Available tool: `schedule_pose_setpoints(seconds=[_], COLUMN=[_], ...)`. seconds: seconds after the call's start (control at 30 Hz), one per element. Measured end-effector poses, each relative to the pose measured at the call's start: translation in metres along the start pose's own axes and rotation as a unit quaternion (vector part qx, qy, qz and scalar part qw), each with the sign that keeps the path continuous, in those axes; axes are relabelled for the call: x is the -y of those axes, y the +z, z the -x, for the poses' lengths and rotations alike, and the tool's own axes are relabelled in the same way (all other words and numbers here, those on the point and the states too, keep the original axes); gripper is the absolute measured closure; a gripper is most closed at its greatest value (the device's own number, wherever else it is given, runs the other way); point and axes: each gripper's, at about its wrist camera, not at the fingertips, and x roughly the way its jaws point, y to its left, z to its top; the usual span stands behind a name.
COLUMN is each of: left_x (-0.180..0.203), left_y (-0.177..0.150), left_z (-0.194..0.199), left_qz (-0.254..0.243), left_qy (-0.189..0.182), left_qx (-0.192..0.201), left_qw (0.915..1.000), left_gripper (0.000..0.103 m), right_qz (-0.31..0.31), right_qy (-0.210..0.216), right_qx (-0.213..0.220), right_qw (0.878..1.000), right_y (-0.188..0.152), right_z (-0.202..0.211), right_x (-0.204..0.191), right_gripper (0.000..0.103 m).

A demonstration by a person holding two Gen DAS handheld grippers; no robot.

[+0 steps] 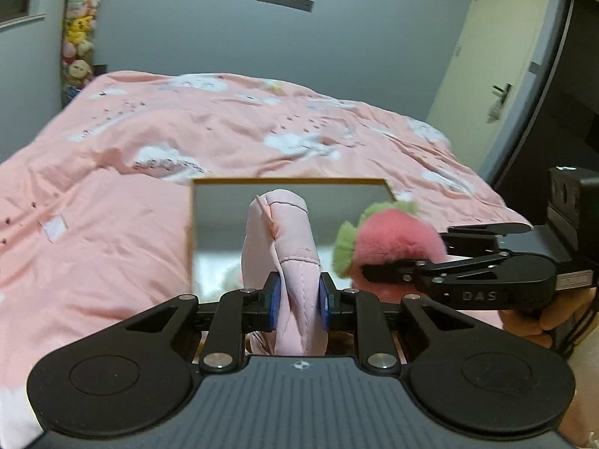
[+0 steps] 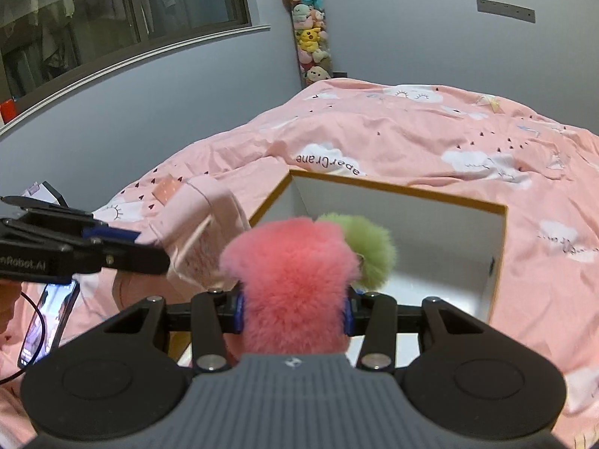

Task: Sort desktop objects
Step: 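Carry the pouch over the box with the left gripper while the right gripper drops the pompom in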

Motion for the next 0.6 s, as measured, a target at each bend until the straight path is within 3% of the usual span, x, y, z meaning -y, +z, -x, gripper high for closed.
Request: schedule_pose_setpoints(seconds=[0.2, 0.4, 0.6], left_x=[-0.03, -0.04, -0.045], left_y=[0.016, 0.027, 0.031], left_z=[-0.026, -0.033, -0.042], left_qz=[0.023, 0.018, 0.014], left_qy=[0.042, 0.055, 0.067], left_qx=[-0.002, 0.005, -0.003], left_qw=[0.9989, 0.9983, 0.9976], left_gripper=[0.08, 0.08, 0.08], right_qz=[-0.003, -0.031, -0.033], right_qy=[0.0, 0.015, 0.028], right_qx=[0.001, 0.005, -0.018], right_qw=[1.0, 0.999, 0.999], right_y=[0.025, 0.048, 0.054], right_z=[-0.045, -0.097, -0.151], right_x=[0.01, 0.02, 0.016], right_gripper=[0.056, 0.056, 0.055])
